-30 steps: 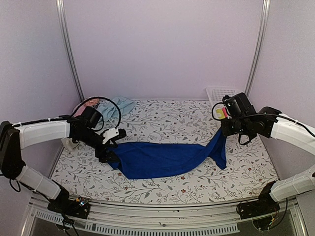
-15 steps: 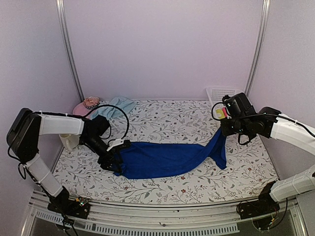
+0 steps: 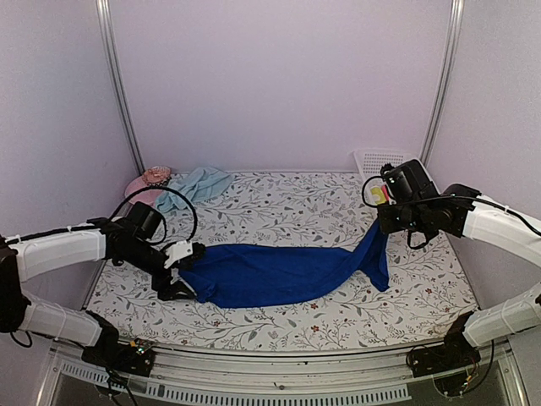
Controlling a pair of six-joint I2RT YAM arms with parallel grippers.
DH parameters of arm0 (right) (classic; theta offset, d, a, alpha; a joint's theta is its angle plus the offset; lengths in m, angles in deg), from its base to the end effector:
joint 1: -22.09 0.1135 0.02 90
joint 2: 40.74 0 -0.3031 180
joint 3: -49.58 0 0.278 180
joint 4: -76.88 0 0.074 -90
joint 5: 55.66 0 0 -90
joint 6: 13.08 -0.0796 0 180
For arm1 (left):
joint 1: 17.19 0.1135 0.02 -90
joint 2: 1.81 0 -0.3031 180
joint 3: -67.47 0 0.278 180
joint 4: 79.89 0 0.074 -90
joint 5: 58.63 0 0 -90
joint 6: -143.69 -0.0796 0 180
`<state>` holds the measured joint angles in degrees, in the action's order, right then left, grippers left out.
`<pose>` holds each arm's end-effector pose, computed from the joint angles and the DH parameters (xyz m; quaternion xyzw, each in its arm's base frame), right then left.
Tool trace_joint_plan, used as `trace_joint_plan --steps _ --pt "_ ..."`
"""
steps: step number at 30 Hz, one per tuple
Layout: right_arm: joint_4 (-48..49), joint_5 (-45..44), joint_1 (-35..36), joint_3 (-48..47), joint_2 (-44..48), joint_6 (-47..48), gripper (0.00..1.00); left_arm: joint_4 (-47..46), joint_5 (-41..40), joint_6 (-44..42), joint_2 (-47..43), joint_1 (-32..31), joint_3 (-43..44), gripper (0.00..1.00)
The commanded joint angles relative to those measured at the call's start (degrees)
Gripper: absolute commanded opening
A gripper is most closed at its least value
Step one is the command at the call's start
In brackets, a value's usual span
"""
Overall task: Roll the towels
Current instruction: Place the towel at the center of the board, then pick up the towel from the center of the board.
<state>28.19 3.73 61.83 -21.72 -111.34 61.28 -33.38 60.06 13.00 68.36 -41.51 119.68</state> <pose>0.2510 0.1559 0.2969 -0.0955 0.9004 -0.0575 0.4206 0.2063 -0.1352 0.1831 0.5539 0.7674 -0.2087 0.2463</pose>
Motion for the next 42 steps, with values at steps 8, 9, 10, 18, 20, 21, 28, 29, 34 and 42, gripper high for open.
trace_joint_plan --steps 8,9,10,18,20,21,28,29,34,42 --pt "1.9 1.1 0.2 0.1 -0.6 -1.1 0.02 -4.6 -3.5 2.4 3.3 -3.2 -3.9 0.86" --pt "1.9 1.1 0.2 0.2 -0.6 -1.1 0.02 -4.7 -3.5 2.5 4.0 -3.7 -3.6 0.85" --pt "1.9 1.1 0.2 0.4 -0.6 -1.1 0.02 -5.1 -3.5 2.8 4.6 -4.0 -3.5 0.84" --pt "2.1 0.6 0.2 1.4 0.2 -1.0 0.02 -6.0 -0.9 3.5 6.0 -5.2 -2.7 0.72" --pt "2.1 0.4 0.2 1.6 0.3 -0.9 0.02 -6.0 -0.2 3.8 6.2 -5.4 -2.4 0.69" --pt "2.1 0.5 0.2 1.7 0.3 -0.8 0.02 -6.0 0.1 4.0 6.3 -5.5 -2.2 0.68" --pt "2.1 0.4 0.2 2.2 0.9 -0.8 0.02 -6.0 -1.1 4.4 7.7 -6.3 -1.7 0.48" --pt "2.1 0.5 0.2 2.3 1.0 -0.9 0.02 -6.0 -1.4 4.4 7.8 -6.3 -1.7 0.43" --pt "2.1 0.6 0.2 2.4 1.7 0.0 0.02 -5.6 -3.5 5.1 6.6 -6.3 -1.6 0.07" --pt "2.1 11.9 0.2 0.5 7.6 7.0 0.01 -4.7 -20.6 7.9 -3.0 -3.3 3.1 0.00"
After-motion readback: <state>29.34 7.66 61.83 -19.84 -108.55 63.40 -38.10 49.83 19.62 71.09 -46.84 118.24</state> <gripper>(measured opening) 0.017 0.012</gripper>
